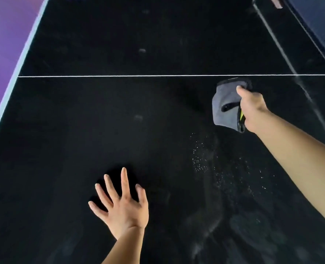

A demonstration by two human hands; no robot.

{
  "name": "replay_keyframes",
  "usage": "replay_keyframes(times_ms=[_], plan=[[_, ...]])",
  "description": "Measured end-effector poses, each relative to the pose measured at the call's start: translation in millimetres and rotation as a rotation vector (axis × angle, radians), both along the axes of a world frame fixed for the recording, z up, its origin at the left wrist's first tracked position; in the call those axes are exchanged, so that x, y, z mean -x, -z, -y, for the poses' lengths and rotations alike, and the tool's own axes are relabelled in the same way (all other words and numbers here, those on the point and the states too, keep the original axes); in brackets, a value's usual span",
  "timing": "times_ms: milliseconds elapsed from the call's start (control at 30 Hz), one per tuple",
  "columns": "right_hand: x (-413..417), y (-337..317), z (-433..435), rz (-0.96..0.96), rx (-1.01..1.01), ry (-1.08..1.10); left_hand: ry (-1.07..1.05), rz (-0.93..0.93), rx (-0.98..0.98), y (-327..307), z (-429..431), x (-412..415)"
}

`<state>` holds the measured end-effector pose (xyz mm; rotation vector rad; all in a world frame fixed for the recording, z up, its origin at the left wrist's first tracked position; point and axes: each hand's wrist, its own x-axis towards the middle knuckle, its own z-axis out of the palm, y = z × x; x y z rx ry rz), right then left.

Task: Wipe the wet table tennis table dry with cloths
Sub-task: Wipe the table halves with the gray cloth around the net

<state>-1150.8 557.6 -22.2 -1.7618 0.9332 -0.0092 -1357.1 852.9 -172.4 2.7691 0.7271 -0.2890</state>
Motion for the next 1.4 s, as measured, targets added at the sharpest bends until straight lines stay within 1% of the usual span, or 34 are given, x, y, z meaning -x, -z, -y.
replay_keyframes(times_ms=[100, 167, 200, 267, 300, 333, 400, 467, 600, 700, 867, 933, 1067, 1167, 1267, 1300, 1333, 1367, 1400], plan=[[-58.7, 10.7, 1.1, 0.089, 0.376, -0.092, -0.021, 0.029, -0.015, 3.4, 0.2, -1.0], [-89.8, 24.3, -1.3, 0.032, 0.567, -0.278, -0.031, 0.033, -0.020, 5.3, 0.7, -1.9], [-103.1, 38.1, -0.1, -0.052, 0.595, -0.412, -0.032, 0.040, -0.020, 6.0, 1.0, -1.8], [-117.6, 73.2, -3.6, -0.200, 0.529, -0.645, -0.029, 0.057, -0.026, 7.2, 0.4, -1.3], [-117.6, 91.0, -9.5, -0.231, 0.520, -0.741, -0.031, 0.060, -0.029, 8.5, -0.1, -1.5], [-114.3, 104.2, -16.6, -0.240, 0.554, -0.813, -0.031, 0.053, -0.032, 9.3, -1.0, -1.2], [-99.4, 112.6, -32.0, -0.144, 0.629, -0.860, -0.029, 0.034, -0.030, 9.2, -0.6, -0.5], [-80.3, 108.5, -37.3, -0.072, 0.572, -0.863, -0.028, 0.036, -0.029, 8.3, 0.2, -1.0], [-5.4, 98.0, -28.1, -0.124, 0.363, -0.956, -0.030, -0.038, -0.023, 3.0, -0.7, -0.8], [77.6, 99.9, -24.6, -0.052, 0.252, -0.979, -0.031, -0.094, -0.009, -2.6, 1.1, -2.3], [228.1, 89.0, -34.5, -0.113, 0.079, -0.921, -0.005, -0.104, 0.021, -10.2, 0.5, -0.6], [286.8, 88.2, -41.2, -0.141, 0.053, -0.865, 0.017, -0.098, 0.035, -12.0, -0.5, 0.0], [397.2, 90.3, -63.9, -0.169, 0.101, -0.779, 0.061, -0.103, 0.049, -12.5, -3.7, 1.3], [456.6, 77.8, -83.3, -0.231, 0.116, -0.789, 0.080, -0.071, 0.107, -15.8, -4.9, 2.3], [491.3, 53.1, -89.2, -0.419, 0.050, -0.852, 0.103, -0.055, 0.146, -22.0, -10.5, 4.3], [495.2, 41.0, -89.5, -0.485, -0.037, -0.812, 0.129, -0.043, 0.170, -24.2, -15.1, 6.7], [498.0, 30.7, -88.2, -0.536, -0.153, -0.728, 0.176, -0.016, 0.216, -25.6, -19.3, 10.4], [498.6, 16.7, -88.6, -0.540, -0.250, -0.641, 0.242, 0.025, 0.279, -26.2, -22.2, 16.5], [501.1, 8.1, -85.9, -0.529, -0.292, -0.570, 0.315, 0.071, 0.338, -27.7, -23.3, 25.2]])
